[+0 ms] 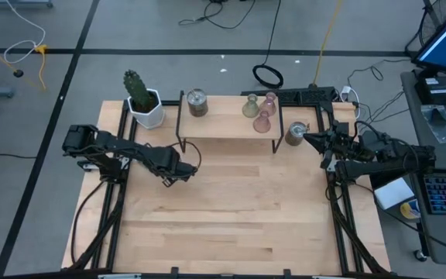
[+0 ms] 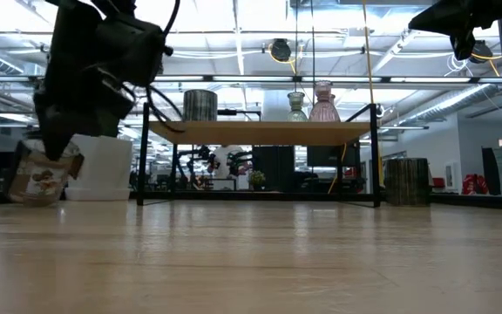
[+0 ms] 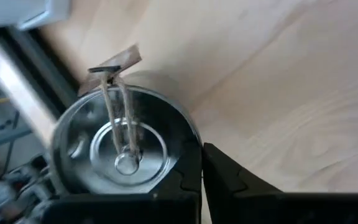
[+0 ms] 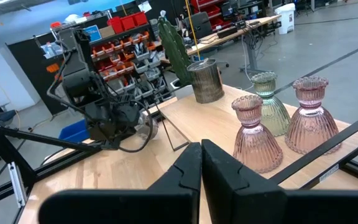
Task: Pick & Place candle stick holders
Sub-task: Put the left brown scented candle on the shelf
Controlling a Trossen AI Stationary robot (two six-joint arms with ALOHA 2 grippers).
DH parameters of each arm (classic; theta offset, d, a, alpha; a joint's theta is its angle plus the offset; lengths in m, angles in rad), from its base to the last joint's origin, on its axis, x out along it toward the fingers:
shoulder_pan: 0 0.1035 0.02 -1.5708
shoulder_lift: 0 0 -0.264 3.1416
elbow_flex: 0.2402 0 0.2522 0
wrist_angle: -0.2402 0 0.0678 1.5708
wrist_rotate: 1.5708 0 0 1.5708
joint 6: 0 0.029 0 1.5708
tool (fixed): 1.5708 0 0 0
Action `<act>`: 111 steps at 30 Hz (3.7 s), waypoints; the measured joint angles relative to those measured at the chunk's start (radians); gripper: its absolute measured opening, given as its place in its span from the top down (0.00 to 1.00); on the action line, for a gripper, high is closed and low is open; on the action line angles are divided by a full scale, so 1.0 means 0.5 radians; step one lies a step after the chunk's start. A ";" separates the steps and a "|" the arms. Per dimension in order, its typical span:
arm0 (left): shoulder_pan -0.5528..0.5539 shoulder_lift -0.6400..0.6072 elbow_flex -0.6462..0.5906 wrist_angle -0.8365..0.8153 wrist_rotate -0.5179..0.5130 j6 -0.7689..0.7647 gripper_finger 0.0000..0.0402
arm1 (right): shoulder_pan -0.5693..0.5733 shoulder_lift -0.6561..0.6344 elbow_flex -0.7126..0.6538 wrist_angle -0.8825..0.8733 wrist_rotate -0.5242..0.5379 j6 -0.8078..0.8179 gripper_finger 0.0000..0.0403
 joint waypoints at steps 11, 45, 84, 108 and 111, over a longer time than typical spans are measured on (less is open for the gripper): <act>-0.008 -0.004 0.052 -0.098 -0.091 0.051 1.00 | 0.000 0.000 0.001 0.000 -0.004 0.000 0.99; -0.052 -0.484 0.057 -0.032 0.019 -0.085 1.00 | 0.000 0.000 0.001 0.032 -0.008 0.001 0.99; -0.351 0.014 0.980 0.393 -0.008 0.082 1.00 | 0.000 0.000 0.001 0.043 -0.009 -0.003 0.99; 0.050 0.560 2.177 0.051 -0.127 0.916 1.00 | 0.000 0.000 0.001 -0.012 -0.010 -0.017 0.99; 0.134 0.555 2.195 0.058 -0.134 1.004 1.00 | 0.000 0.000 0.001 -0.016 -0.010 -0.017 0.99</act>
